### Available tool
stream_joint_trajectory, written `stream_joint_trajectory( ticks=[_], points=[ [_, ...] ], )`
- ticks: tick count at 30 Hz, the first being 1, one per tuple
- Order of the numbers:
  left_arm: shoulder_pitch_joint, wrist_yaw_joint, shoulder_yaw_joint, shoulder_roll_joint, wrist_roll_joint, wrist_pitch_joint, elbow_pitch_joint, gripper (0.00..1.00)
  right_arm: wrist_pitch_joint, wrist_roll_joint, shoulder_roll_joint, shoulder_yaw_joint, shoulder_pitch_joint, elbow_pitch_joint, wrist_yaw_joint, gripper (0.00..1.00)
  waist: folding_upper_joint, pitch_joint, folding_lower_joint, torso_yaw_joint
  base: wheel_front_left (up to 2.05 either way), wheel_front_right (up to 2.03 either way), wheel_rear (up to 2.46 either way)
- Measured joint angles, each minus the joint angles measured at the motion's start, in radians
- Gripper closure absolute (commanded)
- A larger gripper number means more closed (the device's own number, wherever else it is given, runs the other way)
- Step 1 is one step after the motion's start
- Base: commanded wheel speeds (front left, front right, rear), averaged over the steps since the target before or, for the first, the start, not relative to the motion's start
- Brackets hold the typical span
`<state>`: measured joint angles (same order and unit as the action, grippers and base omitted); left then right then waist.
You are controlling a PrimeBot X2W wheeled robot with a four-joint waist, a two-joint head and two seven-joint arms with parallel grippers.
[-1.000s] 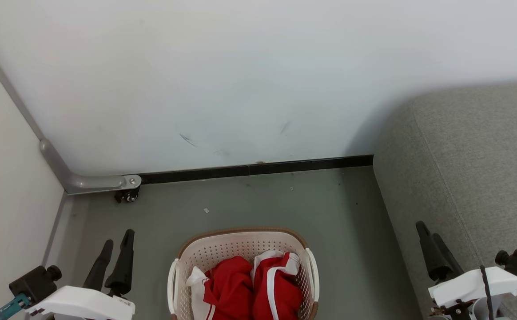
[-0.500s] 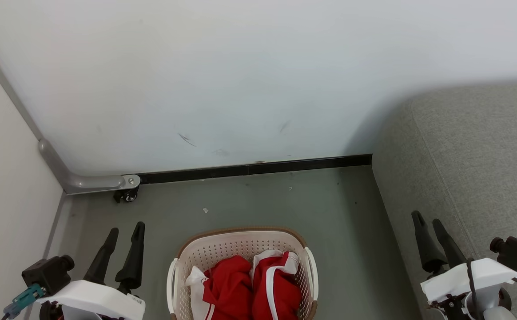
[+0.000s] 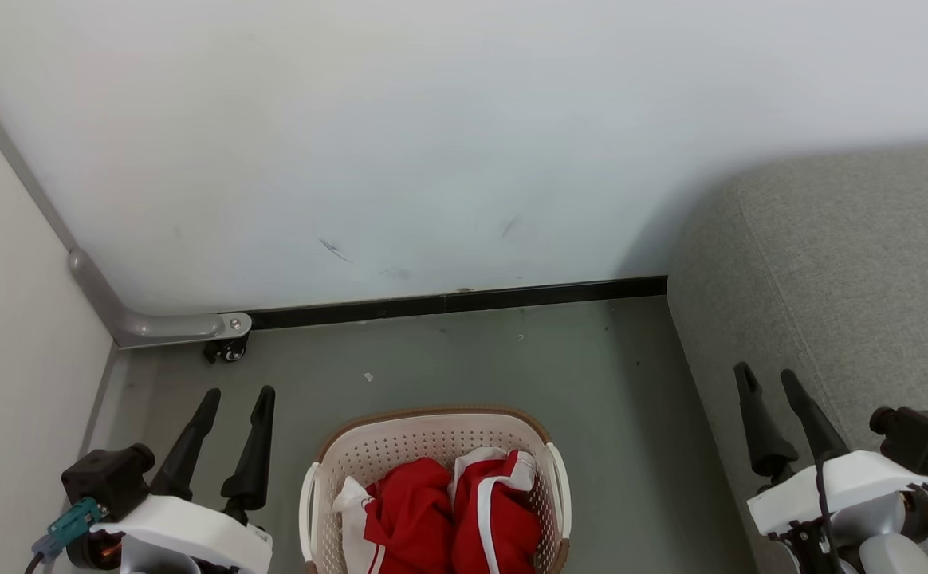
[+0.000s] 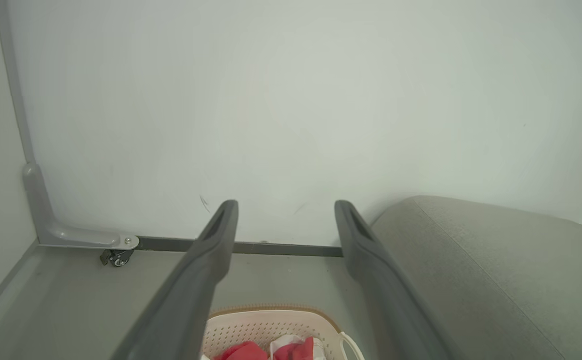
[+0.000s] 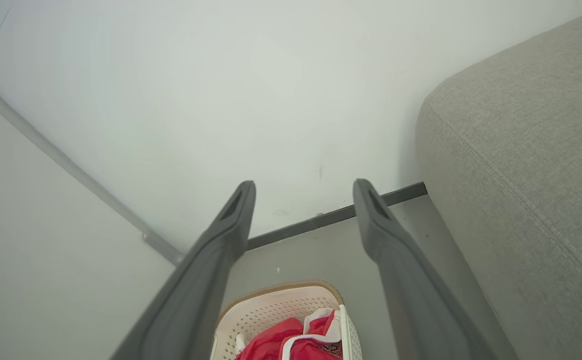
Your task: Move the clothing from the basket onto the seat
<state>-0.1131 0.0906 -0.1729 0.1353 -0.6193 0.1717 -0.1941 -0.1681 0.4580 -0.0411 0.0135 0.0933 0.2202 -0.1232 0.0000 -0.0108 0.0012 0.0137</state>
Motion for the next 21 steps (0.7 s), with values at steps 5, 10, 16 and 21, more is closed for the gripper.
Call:
stream_joint_trajectory(
  ticks=[5, 10, 16, 21],
  points=[
    [-0.004, 0.0, 0.0, 0.0, 0.056, 0.014, 0.004, 0.0, -0.014, -0.066, 0.0, 0.001, 0.0, -0.01, 0.0, 0.0, 0.0, 0.0, -0.0002, -0.001, 0.0, 0.0, 0.0],
    [-0.006, 0.0, -0.001, 0.0, 0.105, 0.024, 0.006, 0.0, -0.021, -0.116, 0.0, 0.001, 0.009, -0.013, 0.0, 0.0, 0.0, 0.001, -0.0004, -0.002, 0.0, 0.0, 0.0],
    [-0.021, 0.001, -0.003, 0.0, 0.175, 0.037, 0.011, 0.0, -0.039, -0.196, 0.0, 0.001, 0.018, -0.019, 0.0, 0.0, 0.0, 0.004, -0.0005, -0.005, 0.0, 0.0, 0.0],
    [-0.025, 0.001, -0.003, -0.001, 0.231, 0.051, 0.014, 0.0, -0.053, -0.261, 0.0, -0.003, 0.019, -0.023, 0.0, 0.0, 0.0, 0.006, -0.0005, -0.006, 0.0, 0.0, 0.0]
  ],
)
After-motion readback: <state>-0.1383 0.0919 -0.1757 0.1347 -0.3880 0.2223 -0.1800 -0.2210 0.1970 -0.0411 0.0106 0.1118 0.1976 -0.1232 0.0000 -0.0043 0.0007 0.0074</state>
